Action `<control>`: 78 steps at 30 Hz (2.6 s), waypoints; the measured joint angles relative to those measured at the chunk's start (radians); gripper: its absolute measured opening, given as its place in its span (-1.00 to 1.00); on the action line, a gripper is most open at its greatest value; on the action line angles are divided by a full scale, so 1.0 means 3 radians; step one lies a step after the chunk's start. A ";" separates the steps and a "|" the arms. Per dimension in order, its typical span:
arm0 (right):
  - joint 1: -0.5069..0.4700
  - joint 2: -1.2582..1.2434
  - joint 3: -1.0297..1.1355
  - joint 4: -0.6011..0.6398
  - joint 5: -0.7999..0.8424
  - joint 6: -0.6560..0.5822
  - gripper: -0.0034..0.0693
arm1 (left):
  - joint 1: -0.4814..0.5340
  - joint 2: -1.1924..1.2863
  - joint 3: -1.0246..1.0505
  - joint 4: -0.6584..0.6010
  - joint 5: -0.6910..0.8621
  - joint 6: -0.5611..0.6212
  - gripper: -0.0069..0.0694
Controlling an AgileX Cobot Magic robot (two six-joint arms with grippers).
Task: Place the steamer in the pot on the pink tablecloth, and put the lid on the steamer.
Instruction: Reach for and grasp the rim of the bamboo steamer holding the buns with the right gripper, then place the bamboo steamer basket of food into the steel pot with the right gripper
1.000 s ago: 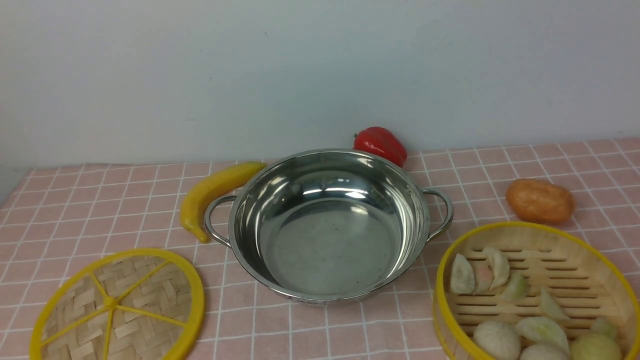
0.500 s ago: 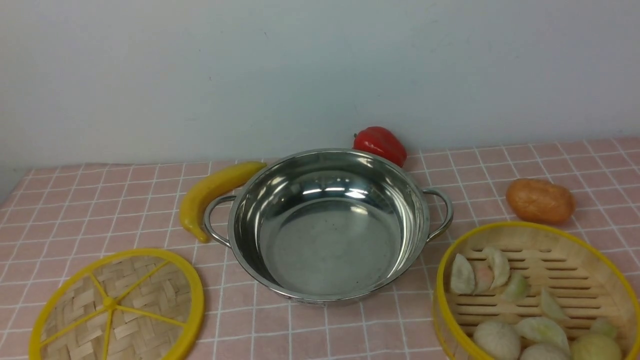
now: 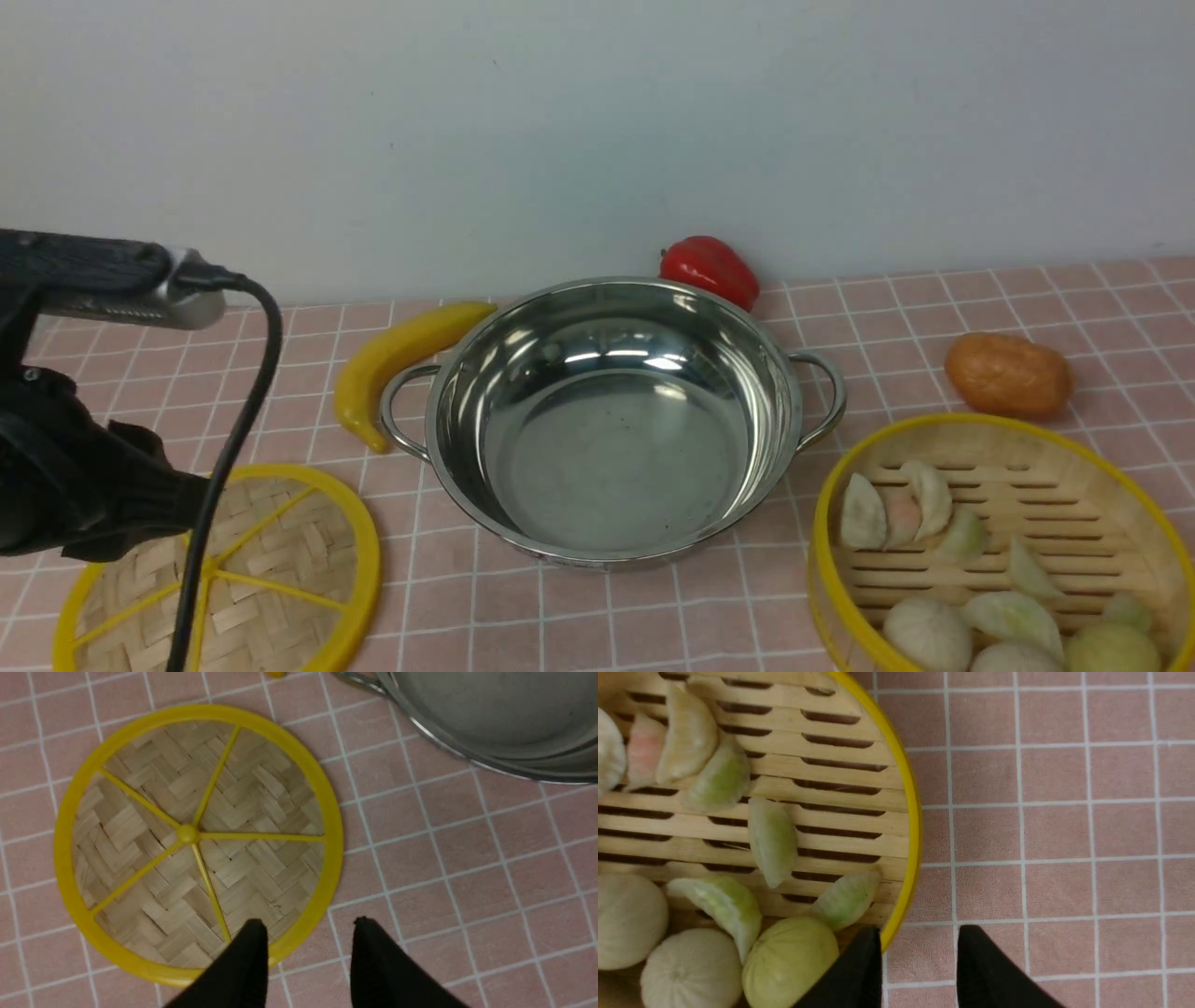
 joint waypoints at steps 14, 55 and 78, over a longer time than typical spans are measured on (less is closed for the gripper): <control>0.0000 0.0854 0.0000 -0.0073 -0.0602 -0.0003 -0.22 | 0.0000 0.0189 -0.0004 0.0061 0.0037 0.0000 -0.18; 0.0004 0.0951 0.0293 -0.0271 -0.0078 0.0248 -0.76 | 0.0000 0.0189 -0.0004 0.0071 0.0039 0.0000 -0.18; 0.0734 0.1704 -0.2497 0.0624 0.0499 -0.0073 -0.76 | 0.0000 0.0189 -0.0004 0.0071 0.0039 0.0000 -0.18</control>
